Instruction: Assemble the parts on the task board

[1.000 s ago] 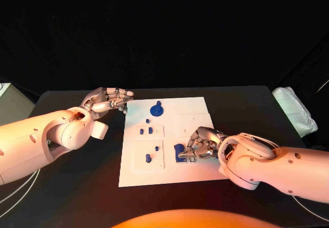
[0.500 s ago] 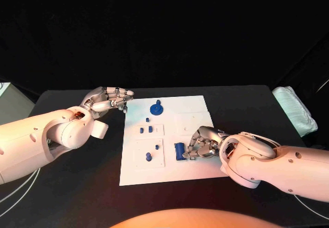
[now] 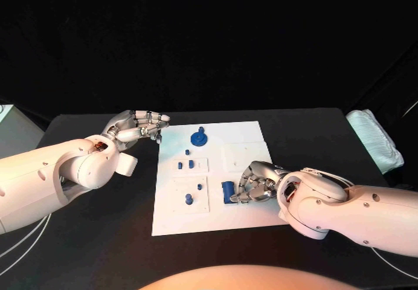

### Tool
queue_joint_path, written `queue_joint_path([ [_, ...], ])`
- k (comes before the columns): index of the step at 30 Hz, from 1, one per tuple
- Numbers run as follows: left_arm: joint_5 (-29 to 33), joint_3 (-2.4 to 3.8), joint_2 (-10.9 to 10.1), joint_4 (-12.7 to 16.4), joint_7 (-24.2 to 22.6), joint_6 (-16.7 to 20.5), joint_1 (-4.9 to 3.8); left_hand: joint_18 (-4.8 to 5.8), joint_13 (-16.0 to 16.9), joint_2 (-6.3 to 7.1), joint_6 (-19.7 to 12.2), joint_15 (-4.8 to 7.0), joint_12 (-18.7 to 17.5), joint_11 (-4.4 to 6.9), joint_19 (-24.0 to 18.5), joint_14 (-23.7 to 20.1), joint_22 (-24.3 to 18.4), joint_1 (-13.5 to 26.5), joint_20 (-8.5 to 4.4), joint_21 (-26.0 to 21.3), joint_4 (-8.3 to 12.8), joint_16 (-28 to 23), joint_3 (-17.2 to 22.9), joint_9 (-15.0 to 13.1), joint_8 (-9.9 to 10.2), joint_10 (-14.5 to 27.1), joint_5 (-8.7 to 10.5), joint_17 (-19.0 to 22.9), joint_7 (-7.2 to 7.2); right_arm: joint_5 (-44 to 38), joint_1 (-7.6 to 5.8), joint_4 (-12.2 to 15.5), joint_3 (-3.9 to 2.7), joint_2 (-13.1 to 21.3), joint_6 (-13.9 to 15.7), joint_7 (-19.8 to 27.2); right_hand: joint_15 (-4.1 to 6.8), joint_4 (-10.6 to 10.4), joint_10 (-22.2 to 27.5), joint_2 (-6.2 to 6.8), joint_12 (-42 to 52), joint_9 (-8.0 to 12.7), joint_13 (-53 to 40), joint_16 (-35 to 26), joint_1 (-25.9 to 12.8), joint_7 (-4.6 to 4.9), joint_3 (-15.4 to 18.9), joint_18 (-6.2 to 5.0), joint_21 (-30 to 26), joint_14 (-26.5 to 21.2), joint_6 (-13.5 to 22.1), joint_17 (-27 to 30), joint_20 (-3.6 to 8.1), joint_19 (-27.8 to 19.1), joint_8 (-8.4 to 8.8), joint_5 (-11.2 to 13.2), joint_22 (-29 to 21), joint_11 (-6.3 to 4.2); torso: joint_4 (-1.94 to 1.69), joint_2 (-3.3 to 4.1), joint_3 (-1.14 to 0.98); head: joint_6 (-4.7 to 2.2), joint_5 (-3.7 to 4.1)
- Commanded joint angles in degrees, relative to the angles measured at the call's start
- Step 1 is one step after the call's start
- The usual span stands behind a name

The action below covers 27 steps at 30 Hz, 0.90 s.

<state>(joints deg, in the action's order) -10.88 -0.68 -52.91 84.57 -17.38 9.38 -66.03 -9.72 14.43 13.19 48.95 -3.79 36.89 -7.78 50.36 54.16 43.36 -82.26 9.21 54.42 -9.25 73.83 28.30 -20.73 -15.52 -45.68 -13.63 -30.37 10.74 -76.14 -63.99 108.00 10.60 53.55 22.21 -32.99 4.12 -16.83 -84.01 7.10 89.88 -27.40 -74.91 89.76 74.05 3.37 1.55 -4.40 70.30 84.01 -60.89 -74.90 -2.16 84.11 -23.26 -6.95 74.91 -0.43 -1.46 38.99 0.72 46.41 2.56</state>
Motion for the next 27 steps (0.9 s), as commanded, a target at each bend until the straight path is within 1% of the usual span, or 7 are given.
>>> queue_joint_path([
  [1, 0.2, 0.03, 0.1, 0.1, -0.3, -0.9, 0.01, -0.81, -0.1, -0.44, -0.1, -0.14, 0.0, 0.12, 0.2, -0.4, -0.1, -0.2, 0.33, -0.4, -0.2, 0.3, -0.1, 0.0, -0.3, 0.3, -0.11, 0.0, -0.11, -2.1, 0.20, -0.4, 0.01, -0.3, -0.8, -0.4, 0.18, 0.0, -6.0, 0.49, 0.1, 0.1, -15.1, 0.2, -0.3, -0.01, -0.5, 0.69, 0.1, 6.0, -0.2, -15.1, 0.36, 0.8, 0.20, 0.3, 4.4, -0.36, 0.02, 0.01, 0.02, 0.03, 0.00],
  [10, 0.2, 0.03, 0.1, 0.0, -0.3, -0.9, 0.01, -0.81, -0.1, -0.44, -0.1, -0.14, 0.0, 0.12, 0.2, -0.4, -0.1, -0.2, 0.33, -0.4, -0.2, 0.3, -0.1, 0.0, -0.3, 0.3, -0.11, 0.0, -0.11, -3.9, 0.37, -0.6, 0.01, -0.1, 0.3, -0.5, 0.20, 0.1, -6.0, 0.18, 0.1, 0.2, -15.1, 0.2, -0.2, -0.05, -1.2, 0.70, 0.2, 6.0, -0.2, -15.1, 0.36, 0.9, 0.24, 0.3, 4.5, -0.40, 0.02, -0.08, 0.02, -0.08, 0.04],
  [14, 0.1, 0.03, 0.1, 0.0, -0.3, -0.9, 0.02, -0.81, -0.1, -0.44, -0.1, -0.14, 0.0, 0.12, 0.2, -0.4, -0.1, -0.2, 0.33, -0.4, -0.2, 0.3, -0.1, 0.0, -0.3, 0.3, -0.11, 0.0, -0.11, -4.3, 0.38, -0.2, 0.00, 0.2, 1.9, 0.5, 0.20, 0.1, -6.0, 0.28, 0.1, 0.2, -15.1, 0.2, -0.4, -0.04, -1.2, 0.69, 0.1, 6.0, -0.2, -15.1, 0.37, 0.9, 0.25, 0.3, 4.5, -0.39, 0.05, 0.00, -0.03, -0.24, 0.09],
  [20, 0.1, 0.03, 0.1, -0.2, -0.3, -0.9, 0.02, -0.81, -0.1, -0.44, -0.1, -0.14, 0.0, 0.12, 0.2, -0.4, -0.1, -0.2, 0.33, -0.4, -0.2, 0.3, -0.1, 0.0, -0.3, 0.3, -0.11, 0.0, -0.11, -4.1, 0.38, 0.2, 0.00, 0.9, 5.4, 2.8, 0.21, 0.0, -6.0, 0.76, 0.1, 0.3, -15.1, 0.2, -1.2, -0.04, -1.4, 0.74, 0.4, 6.0, -0.4, -15.1, 0.37, 1.0, 0.23, 0.1, 4.7, -0.39, 0.10, 0.01, -0.01, -0.36, 0.13],
  [24, 0.1, 0.03, 0.1, -0.3, -0.3, -0.9, 0.02, -0.81, -0.1, -0.44, -0.1, -0.14, 0.0, 0.12, 0.2, -0.4, -0.1, -0.2, 0.33, -0.4, -0.2, 0.3, -0.1, 0.0, -0.3, 0.3, -0.11, 0.0, -0.11, -3.1, 0.39, 0.9, 0.00, 1.8, 9.9, 5.1, 0.20, 0.0, -6.0, 1.07, 0.1, 0.3, -15.1, 0.2, -2.1, -0.03, -1.6, 0.73, 0.3, 6.0, -0.4, -15.1, 0.37, 0.9, 0.27, -0.1, 4.7, -0.38, 0.06, 0.03, -0.03, -0.42, 0.24],
  [26, 0.1, 0.03, 0.1, -0.3, -0.2, -0.8, 0.02, -0.81, -0.1, -0.44, -0.1, -0.14, 0.0, 0.12, 0.2, -0.4, -0.1, -0.2, 0.33, -0.4, -0.2, 0.3, -0.1, 0.0, -0.3, 0.3, -0.11, 0.0, -0.11, -3.3, 0.37, 1.2, -0.02, 2.3, 11.7, 5.3, 0.16, 0.0, -6.0, 1.25, 0.1, 0.5, -15.1, 0.2, -2.8, 0.04, -1.9, 0.72, 0.2, 6.0, -0.1, -15.1, 0.35, 0.9, 0.45, -1.0, 4.7, -0.32, 0.08, 0.02, -0.03, -0.47, 0.27],
  [27, 0.1, 0.03, 0.1, -0.3, -0.2, -0.8, 0.02, -0.81, -0.1, -0.47, -0.1, -0.15, 0.0, 0.11, 0.2, -0.4, -0.1, -0.2, 0.34, -0.4, -0.2, 0.3, -0.1, 0.0, -0.3, 0.4, -0.11, 0.0, -0.12, -3.5, 0.32, 1.3, -0.03, 2.7, 12.3, 5.2, 0.14, 0.0, -6.0, 1.24, 0.1, 0.5, -15.1, 0.2, -2.9, 0.06, -2.2, 0.72, 0.1, 6.0, -0.1, -15.1, 0.33, 1.0, 0.52, -2.0, 4.7, -0.31, 0.07, -0.01, -0.01, -0.49, 0.29],
])
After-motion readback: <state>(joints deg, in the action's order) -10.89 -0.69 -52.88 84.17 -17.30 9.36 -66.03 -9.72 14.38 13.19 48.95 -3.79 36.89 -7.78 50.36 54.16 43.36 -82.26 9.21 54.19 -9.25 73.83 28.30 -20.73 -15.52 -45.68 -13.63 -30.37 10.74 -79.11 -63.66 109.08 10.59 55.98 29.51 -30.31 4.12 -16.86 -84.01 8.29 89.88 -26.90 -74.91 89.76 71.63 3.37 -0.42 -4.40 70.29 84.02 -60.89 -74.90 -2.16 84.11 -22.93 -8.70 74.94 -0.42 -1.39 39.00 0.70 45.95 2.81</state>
